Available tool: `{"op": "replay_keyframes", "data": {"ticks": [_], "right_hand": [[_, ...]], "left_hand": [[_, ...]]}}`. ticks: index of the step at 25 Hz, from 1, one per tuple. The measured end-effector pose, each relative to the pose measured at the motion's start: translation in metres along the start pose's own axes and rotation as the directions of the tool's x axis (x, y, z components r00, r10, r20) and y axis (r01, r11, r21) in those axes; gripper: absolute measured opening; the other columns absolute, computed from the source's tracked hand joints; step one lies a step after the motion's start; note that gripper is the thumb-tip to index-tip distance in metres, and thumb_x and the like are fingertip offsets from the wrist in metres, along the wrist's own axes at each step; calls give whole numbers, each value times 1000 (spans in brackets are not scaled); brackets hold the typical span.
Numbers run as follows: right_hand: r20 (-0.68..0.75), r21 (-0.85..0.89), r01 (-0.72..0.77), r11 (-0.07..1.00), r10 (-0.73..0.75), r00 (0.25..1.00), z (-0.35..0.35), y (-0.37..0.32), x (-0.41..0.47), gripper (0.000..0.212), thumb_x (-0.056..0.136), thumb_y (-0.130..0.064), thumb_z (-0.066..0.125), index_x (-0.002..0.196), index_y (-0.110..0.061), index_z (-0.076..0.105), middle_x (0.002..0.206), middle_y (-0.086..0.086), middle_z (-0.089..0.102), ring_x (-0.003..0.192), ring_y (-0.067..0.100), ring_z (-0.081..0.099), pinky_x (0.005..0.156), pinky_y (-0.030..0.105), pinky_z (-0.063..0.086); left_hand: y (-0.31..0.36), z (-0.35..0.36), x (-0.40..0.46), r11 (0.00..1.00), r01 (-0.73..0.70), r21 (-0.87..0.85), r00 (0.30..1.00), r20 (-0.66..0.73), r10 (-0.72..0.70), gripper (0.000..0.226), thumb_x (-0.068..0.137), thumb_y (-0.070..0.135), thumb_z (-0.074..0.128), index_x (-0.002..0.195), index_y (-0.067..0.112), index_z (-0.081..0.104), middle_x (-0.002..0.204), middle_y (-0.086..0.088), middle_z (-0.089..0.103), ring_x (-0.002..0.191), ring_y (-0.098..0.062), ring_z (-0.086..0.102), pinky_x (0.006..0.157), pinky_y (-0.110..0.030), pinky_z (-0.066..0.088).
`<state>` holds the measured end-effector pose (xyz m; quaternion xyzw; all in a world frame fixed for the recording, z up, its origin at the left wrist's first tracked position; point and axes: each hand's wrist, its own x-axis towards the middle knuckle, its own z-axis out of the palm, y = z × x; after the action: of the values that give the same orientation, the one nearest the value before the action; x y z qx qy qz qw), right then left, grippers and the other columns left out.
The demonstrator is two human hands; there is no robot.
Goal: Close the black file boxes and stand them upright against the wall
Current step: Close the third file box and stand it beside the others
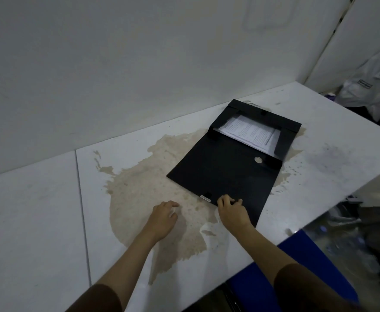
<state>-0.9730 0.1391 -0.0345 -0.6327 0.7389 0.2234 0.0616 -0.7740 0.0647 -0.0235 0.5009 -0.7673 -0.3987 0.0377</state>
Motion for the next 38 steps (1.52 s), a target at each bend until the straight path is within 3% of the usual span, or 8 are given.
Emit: {"op": "replay_keyframes", "data": {"ticks": [4,10,16,20,23,27,31,38], "right_hand": [[-93,-17,64,998,-65,994,-23,10,-6,48,89,-5,50,132,-5,30,126,16,47,87,25,64,51,28,37],[-366,96,119,988,-76,928,-83,-25,-15,32,82,-18,64,111,-10,55,97,8,65,65,23,67,50,30,35],[-356,360,243,901,-108,928,-140,-94,-31,23,94,-16,40,116,-10,47,107,12,64,89,33,64,64,35,35],[-220,658,330,677,-246,944,-155,-117,-44,37,92,-39,41,123,-19,47,113,8,63,99,29,60,74,36,39],[-181,774,337,536,-322,929,-142,-121,-41,44,92,-46,40,129,-23,45,132,3,53,118,23,52,92,41,42],[-167,669,249,700,-185,968,-99,-107,-23,47,92,-41,45,136,-25,37,151,5,30,142,29,19,112,54,22],[81,574,101,813,-179,980,-69,-109,-19,48,93,-43,41,139,-38,28,159,0,8,144,37,-11,108,68,-4],[109,592,125,796,-233,966,-63,-136,-25,50,95,-43,36,142,-39,21,159,-5,7,145,31,-7,105,71,-6]], "left_hand": [[4,-3,-8,996,0,-89,1000,-7,-1,36,93,15,40,129,15,47,136,-9,47,127,-23,41,104,-30,34],[31,-14,-15,913,62,-402,990,-90,-107,36,97,27,34,129,17,46,137,-4,49,122,-21,49,101,-29,39],[42,-51,-23,570,77,-818,948,-118,-297,36,98,34,27,111,13,53,96,-6,62,84,-19,60,63,-27,50],[8,-82,-38,629,100,-771,904,-194,-382,24,93,13,34,84,6,55,77,-12,56,67,-20,54,56,-29,45],[-15,-112,-56,688,103,-718,875,-263,-406,22,95,14,37,97,10,59,93,-13,61,81,-25,58,63,-30,47],[-47,-162,-86,752,89,-654,801,-402,-444,24,95,18,39,105,8,60,107,-14,60,91,-27,56,75,-33,43],[-53,-201,-115,765,72,-640,780,-442,-443,22,95,26,41,98,14,60,100,-9,60,80,-20,56,72,-31,44],[-12,-195,-127,796,-47,-603,910,-355,-215,35,95,40,36,111,19,58,107,2,62,95,-14,60,76,-25,48]]}}
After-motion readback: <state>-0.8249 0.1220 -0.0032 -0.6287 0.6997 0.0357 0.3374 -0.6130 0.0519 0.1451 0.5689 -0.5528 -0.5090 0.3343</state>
